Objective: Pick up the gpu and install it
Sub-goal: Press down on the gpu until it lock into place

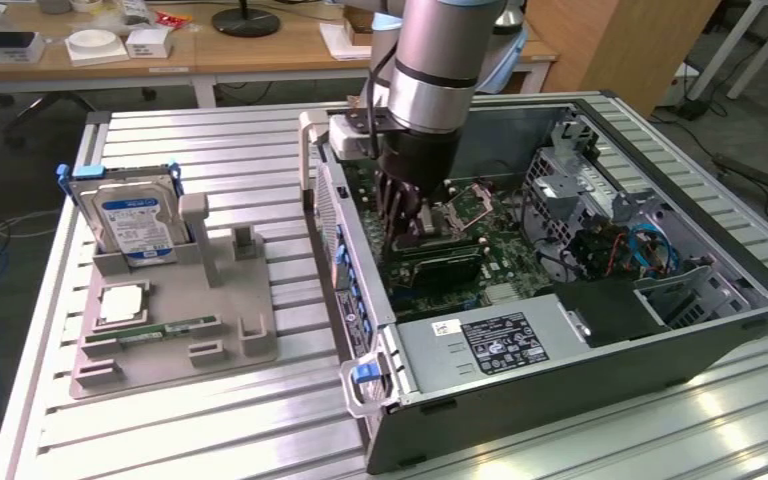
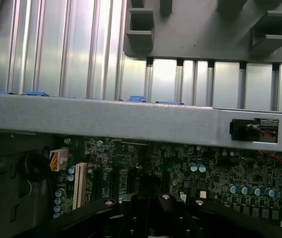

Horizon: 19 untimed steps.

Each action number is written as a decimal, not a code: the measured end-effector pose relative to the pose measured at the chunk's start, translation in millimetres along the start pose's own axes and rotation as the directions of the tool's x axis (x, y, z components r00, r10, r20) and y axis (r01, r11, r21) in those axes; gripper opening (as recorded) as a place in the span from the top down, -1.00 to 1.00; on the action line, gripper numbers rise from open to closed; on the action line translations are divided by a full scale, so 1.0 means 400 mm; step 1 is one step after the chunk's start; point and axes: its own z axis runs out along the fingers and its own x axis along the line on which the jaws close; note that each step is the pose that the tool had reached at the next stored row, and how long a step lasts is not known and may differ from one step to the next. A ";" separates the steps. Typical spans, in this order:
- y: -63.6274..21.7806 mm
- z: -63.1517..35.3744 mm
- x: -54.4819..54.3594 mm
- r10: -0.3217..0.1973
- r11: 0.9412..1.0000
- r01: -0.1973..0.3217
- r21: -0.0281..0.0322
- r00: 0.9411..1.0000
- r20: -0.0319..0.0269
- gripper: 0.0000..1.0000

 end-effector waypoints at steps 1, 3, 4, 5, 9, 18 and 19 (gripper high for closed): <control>0.002 0.000 0.001 0.000 1.000 0.000 0.002 1.000 0.000 0.80; 0.005 0.000 0.001 0.001 1.000 -0.001 0.006 1.000 0.000 0.80; 0.006 0.001 0.000 0.001 1.000 -0.001 0.007 1.000 0.000 0.80; 0.007 0.001 0.000 0.001 1.000 -0.001 0.008 1.000 0.000 0.80; 0.010 0.003 0.000 0.001 1.000 -0.001 0.011 1.000 0.000 0.80; 0.010 0.011 -0.001 0.002 1.000 -0.002 0.015 1.000 0.000 0.80; 0.010 0.009 -0.001 0.002 1.000 -0.002 0.016 1.000 0.000 0.80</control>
